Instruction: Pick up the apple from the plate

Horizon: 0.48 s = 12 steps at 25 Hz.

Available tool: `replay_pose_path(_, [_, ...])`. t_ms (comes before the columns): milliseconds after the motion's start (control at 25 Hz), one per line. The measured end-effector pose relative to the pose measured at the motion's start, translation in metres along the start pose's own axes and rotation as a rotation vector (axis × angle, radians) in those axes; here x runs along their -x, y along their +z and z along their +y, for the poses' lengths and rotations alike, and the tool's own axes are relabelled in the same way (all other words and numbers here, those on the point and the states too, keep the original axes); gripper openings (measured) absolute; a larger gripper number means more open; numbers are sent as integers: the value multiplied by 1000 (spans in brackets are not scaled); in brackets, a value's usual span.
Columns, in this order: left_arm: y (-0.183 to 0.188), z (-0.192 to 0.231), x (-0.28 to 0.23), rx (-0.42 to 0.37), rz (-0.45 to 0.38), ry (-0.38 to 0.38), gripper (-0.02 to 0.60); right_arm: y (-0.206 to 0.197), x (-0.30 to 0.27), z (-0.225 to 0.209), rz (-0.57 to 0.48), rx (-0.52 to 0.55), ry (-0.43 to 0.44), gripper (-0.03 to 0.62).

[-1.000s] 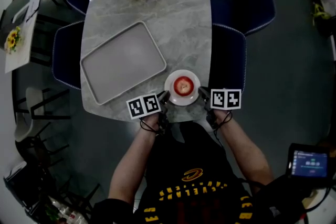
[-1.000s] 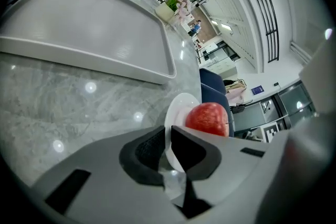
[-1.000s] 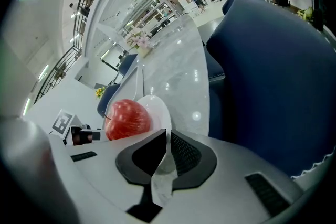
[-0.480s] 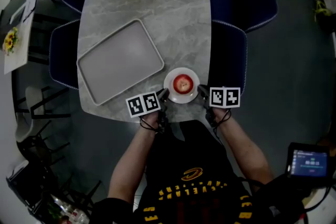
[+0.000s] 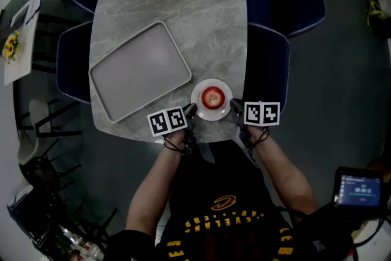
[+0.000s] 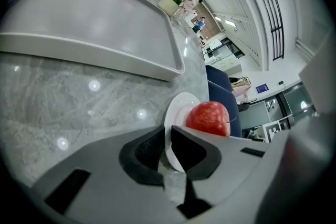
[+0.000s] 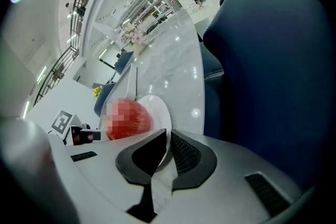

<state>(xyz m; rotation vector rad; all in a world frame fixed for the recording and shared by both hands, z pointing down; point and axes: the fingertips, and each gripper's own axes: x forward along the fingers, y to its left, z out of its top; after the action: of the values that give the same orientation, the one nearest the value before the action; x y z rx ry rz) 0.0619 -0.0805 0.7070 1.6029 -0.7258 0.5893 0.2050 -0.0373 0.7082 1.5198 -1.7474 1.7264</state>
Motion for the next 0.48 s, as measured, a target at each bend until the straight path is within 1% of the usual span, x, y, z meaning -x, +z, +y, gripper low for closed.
replay_pose_path(320, [0,1,-1,-2,-1,-5,38,1,0,0,-3,4,0,35])
replay_pose_path(480, [0,1,-3,-15,-4,-6,38,1,-2,-1,-8,3,3,37])
